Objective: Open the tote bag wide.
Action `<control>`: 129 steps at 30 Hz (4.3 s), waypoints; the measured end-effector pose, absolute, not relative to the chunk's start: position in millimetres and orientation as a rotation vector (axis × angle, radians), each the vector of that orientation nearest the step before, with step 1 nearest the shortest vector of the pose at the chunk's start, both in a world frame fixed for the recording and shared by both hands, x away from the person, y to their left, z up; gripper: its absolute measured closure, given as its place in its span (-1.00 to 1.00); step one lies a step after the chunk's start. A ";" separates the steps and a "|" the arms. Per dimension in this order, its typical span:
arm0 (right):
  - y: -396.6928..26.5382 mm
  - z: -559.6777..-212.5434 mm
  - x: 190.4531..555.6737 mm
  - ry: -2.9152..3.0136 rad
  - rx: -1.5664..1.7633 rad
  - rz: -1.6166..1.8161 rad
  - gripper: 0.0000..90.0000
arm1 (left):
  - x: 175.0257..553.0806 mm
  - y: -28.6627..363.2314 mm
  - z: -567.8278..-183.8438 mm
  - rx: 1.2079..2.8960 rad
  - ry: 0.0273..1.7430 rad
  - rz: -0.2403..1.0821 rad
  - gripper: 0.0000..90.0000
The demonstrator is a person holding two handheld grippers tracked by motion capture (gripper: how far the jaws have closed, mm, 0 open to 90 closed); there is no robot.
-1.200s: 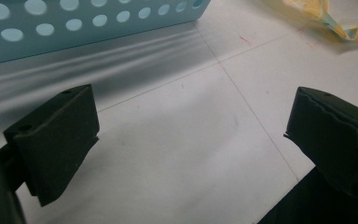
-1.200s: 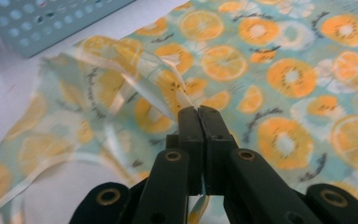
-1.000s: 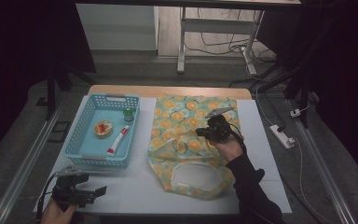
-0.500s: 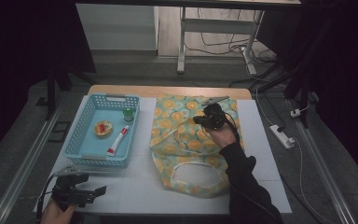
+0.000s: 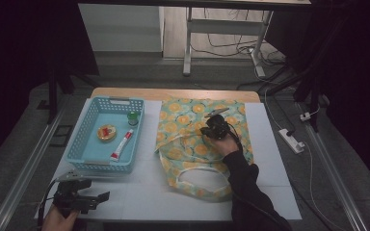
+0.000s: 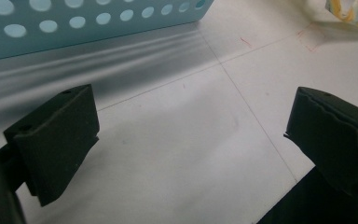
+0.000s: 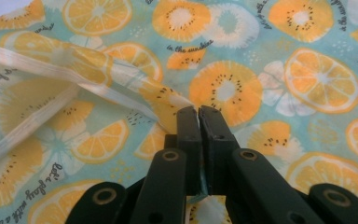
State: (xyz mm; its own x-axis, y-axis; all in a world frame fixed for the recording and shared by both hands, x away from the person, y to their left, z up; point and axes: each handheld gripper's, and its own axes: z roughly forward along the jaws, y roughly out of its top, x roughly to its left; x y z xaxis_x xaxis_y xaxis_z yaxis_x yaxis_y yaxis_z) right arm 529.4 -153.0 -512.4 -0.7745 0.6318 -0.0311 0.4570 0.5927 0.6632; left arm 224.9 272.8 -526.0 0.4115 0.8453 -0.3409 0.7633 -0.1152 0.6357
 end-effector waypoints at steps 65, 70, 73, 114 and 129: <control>-163.9 -520.8 437.0 2.703 0.731 0.884 -0.19 | 224.4 273.3 -526.0 1.889 1.374 0.127 -0.94; -162.8 -516.0 434.4 2.746 0.682 0.882 0.39 | 225.0 274.1 -526.2 1.886 1.373 0.114 -0.94; -163.1 -515.2 434.4 2.765 0.675 0.891 0.68 | 225.1 274.0 -526.2 1.886 1.373 0.113 -0.94; -166.2 -444.8 448.2 2.687 0.713 1.118 1.00 | 226.3 274.5 -527.1 1.892 1.374 0.110 -0.94; -158.9 -414.9 454.0 2.633 0.691 1.144 1.00 | 226.2 274.9 -527.4 1.889 1.380 0.109 -0.94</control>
State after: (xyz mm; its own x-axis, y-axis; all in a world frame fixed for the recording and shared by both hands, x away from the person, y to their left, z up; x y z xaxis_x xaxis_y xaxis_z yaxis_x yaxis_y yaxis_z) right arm 454.0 -158.9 -414.9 -0.8739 0.4860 0.0126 0.3409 0.5940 0.7287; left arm 226.2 274.9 -527.4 0.4074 0.8400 -0.3585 0.7730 -0.1081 0.6251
